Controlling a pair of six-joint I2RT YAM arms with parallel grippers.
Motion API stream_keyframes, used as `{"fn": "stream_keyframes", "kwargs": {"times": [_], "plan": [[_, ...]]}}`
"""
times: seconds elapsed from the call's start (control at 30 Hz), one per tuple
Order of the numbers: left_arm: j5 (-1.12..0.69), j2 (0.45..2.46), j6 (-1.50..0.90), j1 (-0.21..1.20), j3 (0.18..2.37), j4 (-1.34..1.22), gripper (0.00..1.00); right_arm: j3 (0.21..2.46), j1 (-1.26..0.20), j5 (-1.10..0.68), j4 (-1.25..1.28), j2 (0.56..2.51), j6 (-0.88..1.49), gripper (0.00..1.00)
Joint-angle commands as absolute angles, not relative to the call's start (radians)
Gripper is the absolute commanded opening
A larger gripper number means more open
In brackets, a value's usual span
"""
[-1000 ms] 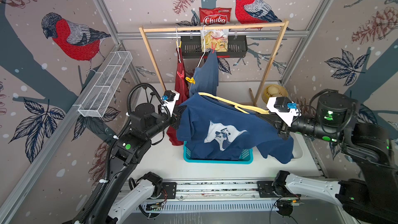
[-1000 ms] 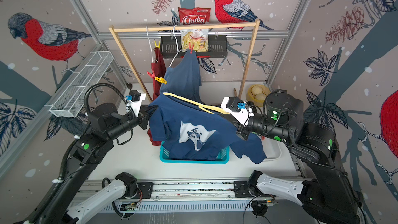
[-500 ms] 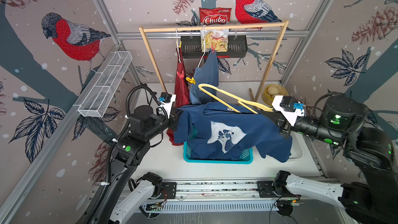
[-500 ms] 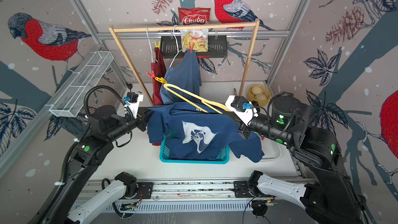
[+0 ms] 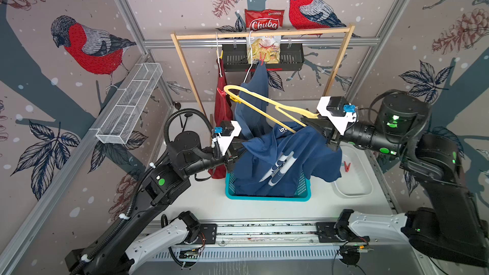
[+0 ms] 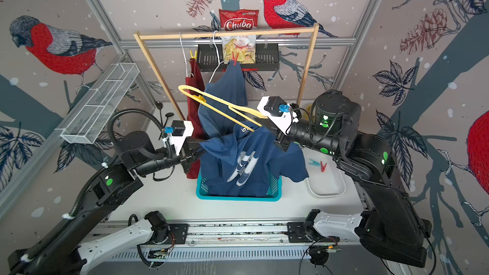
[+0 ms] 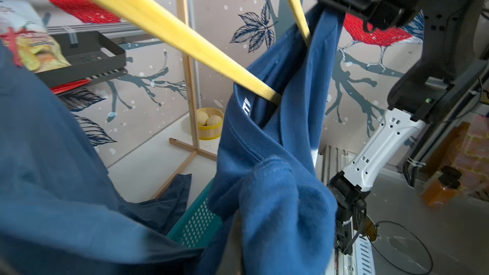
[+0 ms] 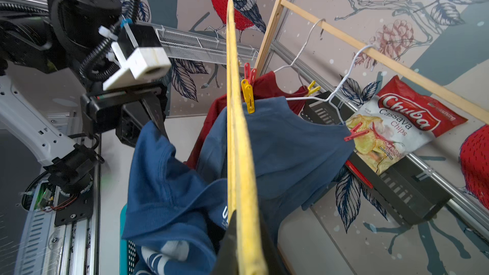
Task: Remove the clothespins securing t-shirts to the hanger
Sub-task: Remove the T-shirt from the hanger.
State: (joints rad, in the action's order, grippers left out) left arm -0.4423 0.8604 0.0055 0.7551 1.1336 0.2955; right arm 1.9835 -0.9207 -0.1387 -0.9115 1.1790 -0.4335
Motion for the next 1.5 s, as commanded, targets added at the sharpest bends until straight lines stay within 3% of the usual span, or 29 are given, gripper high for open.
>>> {"fn": "stream_keyframes", "kwargs": {"times": [0.0, 0.33, 0.53, 0.63, 0.77, 0.83, 0.97, 1.2, 1.3, 1.47], "plan": [[-0.505, 0.888, 0.047, 0.778, 1.137, 0.203, 0.0, 2.025, -0.922, -0.161, -0.857, 1.2, -0.458, 0.0], [-0.514, 0.968, 0.101, 0.796, 1.155, 0.133, 0.0, 2.133, -0.922, -0.151, -0.914, 1.274, -0.468, 0.0], [-0.091, 0.948, 0.08, 0.79, 0.991, 0.148, 0.0, 2.039, -0.923, -0.155, -0.866, 1.269, -0.473, 0.0], [-0.037, 0.921, 0.04, 0.774, 0.879, 0.121, 0.01, 1.945, -0.922, -0.155, -0.824, 1.265, -0.468, 0.0], [0.002, 0.856, 0.005, 0.757, 0.77, 0.095, 0.36, 1.879, -0.921, -0.135, -0.823, 1.293, -0.454, 0.0], [0.019, 0.81, -0.005, 0.748, 0.749, 0.113, 0.46, 1.885, -0.92, -0.128, -0.846, 1.317, -0.457, 0.0], [0.021, 0.723, 0.035, 0.738, 0.751, 0.196, 0.6, 1.92, -0.91, -0.164, -0.907, 1.369, -0.462, 0.0], [0.116, 0.601, 0.075, 0.729, 0.74, 0.395, 0.7, 1.931, -0.863, -0.228, -0.96, 1.425, -0.454, 0.0], [0.172, 0.554, 0.045, 0.724, 0.751, 0.454, 0.96, 1.93, -0.847, -0.236, -0.978, 1.435, -0.455, 0.0], [0.19, 0.481, 0.052, 0.718, 0.767, 0.449, 0.96, 1.912, -0.842, -0.244, -0.983, 1.428, -0.452, 0.0]]}}
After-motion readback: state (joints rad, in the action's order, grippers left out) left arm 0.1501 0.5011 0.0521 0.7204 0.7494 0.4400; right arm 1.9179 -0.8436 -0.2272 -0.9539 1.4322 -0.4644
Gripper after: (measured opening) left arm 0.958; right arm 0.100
